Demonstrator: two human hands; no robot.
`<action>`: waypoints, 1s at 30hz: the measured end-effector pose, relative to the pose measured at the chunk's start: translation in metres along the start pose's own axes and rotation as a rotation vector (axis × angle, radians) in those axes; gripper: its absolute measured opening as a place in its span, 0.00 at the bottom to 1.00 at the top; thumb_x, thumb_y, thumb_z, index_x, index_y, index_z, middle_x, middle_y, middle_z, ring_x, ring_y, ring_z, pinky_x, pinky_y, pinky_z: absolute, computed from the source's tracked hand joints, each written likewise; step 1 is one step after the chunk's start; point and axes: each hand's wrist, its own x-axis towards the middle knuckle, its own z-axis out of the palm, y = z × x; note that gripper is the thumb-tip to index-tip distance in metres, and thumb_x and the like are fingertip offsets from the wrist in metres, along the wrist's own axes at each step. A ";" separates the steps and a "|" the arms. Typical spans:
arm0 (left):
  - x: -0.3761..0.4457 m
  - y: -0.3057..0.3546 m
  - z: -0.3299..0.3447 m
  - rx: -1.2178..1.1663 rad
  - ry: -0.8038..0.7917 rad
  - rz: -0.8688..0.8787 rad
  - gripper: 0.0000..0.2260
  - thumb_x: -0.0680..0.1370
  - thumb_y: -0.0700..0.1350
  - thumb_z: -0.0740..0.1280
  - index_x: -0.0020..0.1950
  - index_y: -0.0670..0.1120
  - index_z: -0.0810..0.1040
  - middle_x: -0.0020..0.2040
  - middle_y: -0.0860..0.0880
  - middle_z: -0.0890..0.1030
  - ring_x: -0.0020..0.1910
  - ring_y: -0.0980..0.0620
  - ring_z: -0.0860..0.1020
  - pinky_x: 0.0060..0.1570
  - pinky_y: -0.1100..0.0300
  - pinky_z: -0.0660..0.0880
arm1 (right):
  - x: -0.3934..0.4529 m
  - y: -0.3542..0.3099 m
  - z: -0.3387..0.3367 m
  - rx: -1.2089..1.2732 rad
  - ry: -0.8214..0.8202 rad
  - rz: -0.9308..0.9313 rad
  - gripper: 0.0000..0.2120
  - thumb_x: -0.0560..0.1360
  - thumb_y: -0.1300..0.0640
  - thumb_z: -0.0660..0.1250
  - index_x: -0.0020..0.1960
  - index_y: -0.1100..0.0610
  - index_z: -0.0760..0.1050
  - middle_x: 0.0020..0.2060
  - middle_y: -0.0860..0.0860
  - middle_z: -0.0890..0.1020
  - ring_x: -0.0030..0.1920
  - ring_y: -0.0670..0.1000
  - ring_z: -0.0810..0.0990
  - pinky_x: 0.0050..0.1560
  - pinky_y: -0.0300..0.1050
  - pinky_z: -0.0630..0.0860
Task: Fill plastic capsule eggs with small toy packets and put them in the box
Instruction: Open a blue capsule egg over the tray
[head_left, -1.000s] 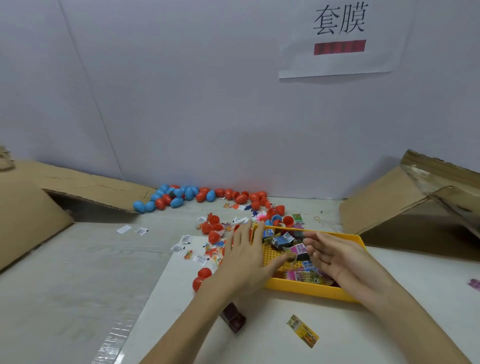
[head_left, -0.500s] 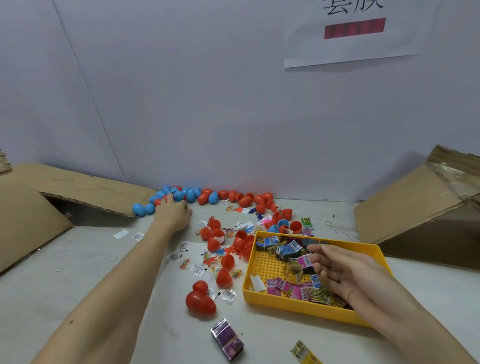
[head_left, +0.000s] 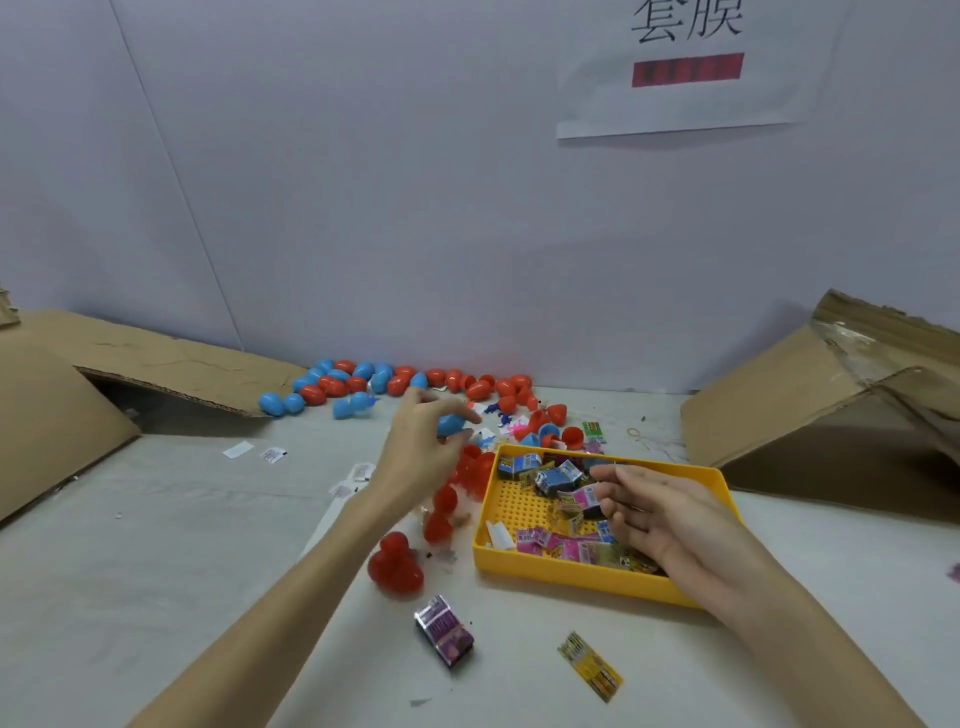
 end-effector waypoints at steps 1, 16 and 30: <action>-0.015 0.017 0.004 -0.077 -0.014 0.019 0.08 0.79 0.42 0.73 0.55 0.52 0.85 0.54 0.50 0.73 0.53 0.56 0.72 0.52 0.66 0.72 | -0.001 0.000 0.001 -0.013 0.000 -0.011 0.12 0.83 0.61 0.65 0.55 0.65 0.85 0.45 0.59 0.86 0.42 0.50 0.86 0.40 0.40 0.83; -0.085 0.069 0.044 -0.419 -0.030 0.186 0.22 0.76 0.41 0.76 0.69 0.47 0.76 0.60 0.51 0.77 0.58 0.56 0.79 0.56 0.64 0.78 | -0.017 0.006 0.013 -0.413 -0.002 -0.252 0.09 0.77 0.58 0.74 0.56 0.59 0.84 0.48 0.54 0.88 0.50 0.52 0.88 0.49 0.43 0.85; -0.087 0.070 0.046 -0.491 -0.034 0.203 0.16 0.77 0.38 0.74 0.63 0.44 0.77 0.57 0.51 0.80 0.56 0.54 0.82 0.55 0.58 0.81 | -0.014 0.013 0.013 -0.446 0.028 -0.353 0.13 0.75 0.47 0.72 0.53 0.54 0.84 0.45 0.50 0.88 0.48 0.51 0.87 0.45 0.39 0.83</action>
